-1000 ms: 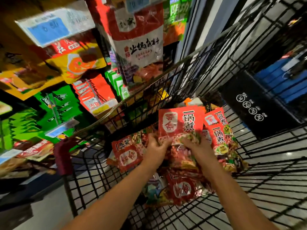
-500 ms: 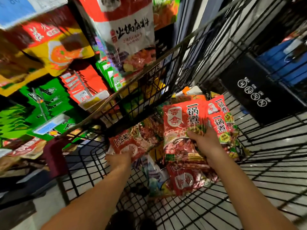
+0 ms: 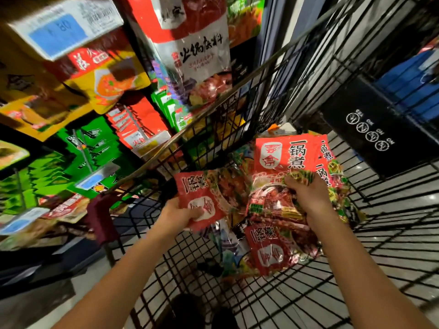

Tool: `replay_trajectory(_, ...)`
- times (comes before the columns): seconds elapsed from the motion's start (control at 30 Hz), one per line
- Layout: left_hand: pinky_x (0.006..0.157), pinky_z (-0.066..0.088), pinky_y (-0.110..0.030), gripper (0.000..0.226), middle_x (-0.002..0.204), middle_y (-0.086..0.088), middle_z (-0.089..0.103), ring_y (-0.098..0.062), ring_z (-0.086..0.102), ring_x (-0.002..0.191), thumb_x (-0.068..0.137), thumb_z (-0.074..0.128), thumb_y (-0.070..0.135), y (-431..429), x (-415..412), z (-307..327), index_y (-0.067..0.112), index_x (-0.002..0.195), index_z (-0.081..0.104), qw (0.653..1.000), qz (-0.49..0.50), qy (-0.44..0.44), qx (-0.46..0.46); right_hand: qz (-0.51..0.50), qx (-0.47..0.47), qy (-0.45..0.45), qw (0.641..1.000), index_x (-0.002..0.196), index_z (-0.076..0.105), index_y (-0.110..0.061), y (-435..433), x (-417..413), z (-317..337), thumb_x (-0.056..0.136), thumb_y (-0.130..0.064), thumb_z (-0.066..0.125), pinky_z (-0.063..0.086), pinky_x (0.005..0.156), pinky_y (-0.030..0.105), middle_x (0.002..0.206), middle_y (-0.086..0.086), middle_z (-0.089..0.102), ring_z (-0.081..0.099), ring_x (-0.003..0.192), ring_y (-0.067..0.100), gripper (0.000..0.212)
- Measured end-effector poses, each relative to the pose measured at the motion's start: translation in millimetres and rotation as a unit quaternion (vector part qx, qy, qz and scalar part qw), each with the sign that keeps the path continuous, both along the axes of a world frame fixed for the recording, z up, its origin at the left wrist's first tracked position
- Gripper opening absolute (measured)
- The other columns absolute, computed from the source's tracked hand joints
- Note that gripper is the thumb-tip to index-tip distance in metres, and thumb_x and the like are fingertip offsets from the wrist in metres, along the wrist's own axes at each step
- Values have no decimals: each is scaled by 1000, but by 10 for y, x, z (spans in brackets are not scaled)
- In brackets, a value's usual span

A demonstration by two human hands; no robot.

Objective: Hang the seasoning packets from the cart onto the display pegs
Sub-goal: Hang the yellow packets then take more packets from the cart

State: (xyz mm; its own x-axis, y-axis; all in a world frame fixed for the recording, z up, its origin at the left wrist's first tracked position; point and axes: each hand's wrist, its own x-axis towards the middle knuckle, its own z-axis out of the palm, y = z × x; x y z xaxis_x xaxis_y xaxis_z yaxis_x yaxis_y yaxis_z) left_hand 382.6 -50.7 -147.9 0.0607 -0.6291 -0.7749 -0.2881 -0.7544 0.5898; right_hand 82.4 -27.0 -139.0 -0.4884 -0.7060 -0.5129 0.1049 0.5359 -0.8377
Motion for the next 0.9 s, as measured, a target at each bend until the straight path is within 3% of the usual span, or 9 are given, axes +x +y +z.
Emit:
replay_trajectory(0.17,78,62,-39,16,97,-16,78,-30,76,84,89,68,-2,-224,152,386,1,104,71,993,-48,95,47,-13,16,10,1000,138,57,-16,27,-51,-21,92,-23,78,48,90,37,123,1,68,65,112,28,52)
replay_trajectory(0.27,77,63,-40,22,103,-20,76,-33,76,90,90,68,3,-374,131,364,-2,112,69,980,-119,124,102,-21,21,16,999,139,56,-16,27,-55,0,91,-23,78,48,96,39,121,-1,67,64,111,27,54)
replay_trajectory(0.37,72,60,-33,23,98,-12,78,-25,77,88,91,72,12,-518,-44,217,3,112,71,962,-248,59,95,-16,33,38,999,138,57,-15,30,-52,-9,90,-20,79,51,104,46,122,1,68,65,113,29,53)
replay_trajectory(0.43,68,55,-26,17,90,-1,77,-19,74,84,92,73,20,-590,-202,-53,10,105,76,946,-320,-43,-2,-8,37,50,998,135,57,-15,35,-40,-1,91,-18,78,50,103,45,120,0,67,64,113,29,49)
replay_trajectory(0.53,87,54,-35,59,130,-6,61,-27,63,115,89,78,24,-522,-395,-537,20,142,55,960,-199,-152,-123,-8,40,59,997,139,57,-16,65,-49,-9,92,-18,77,49,102,41,121,0,67,63,112,27,52)
replay_trajectory(0.6,100,49,-43,88,149,-13,42,-34,52,129,84,83,22,-296,-447,-706,16,155,33,978,-50,-179,-97,-3,44,69,997,143,54,-16,73,-54,-27,90,-24,79,49,105,44,129,2,66,63,117,28,59)
replay_trajectory(0.63,102,49,-44,93,149,-13,44,-36,52,130,80,87,24,-165,-444,-813,12,154,32,983,6,-177,-56,1,48,75,996,145,52,-16,77,-51,-40,86,-31,81,49,108,49,135,4,64,61,122,30,68)
replay_trajectory(0.73,103,51,-43,96,134,-8,63,-33,62,120,61,96,38,225,-446,-1067,6,139,51,988,93,-88,84,23,65,83,994,154,40,-15,104,-73,-110,72,-53,83,44,112,57,151,9,53,53,136,35,100)
replay_trajectory(0.9,100,54,-47,74,133,-9,65,-33,63,118,77,89,26,573,-547,-1245,13,139,52,993,61,-36,94,15,71,86,994,148,48,-15,116,-125,-124,86,-33,82,47,110,55,141,6,61,59,128,32,73)
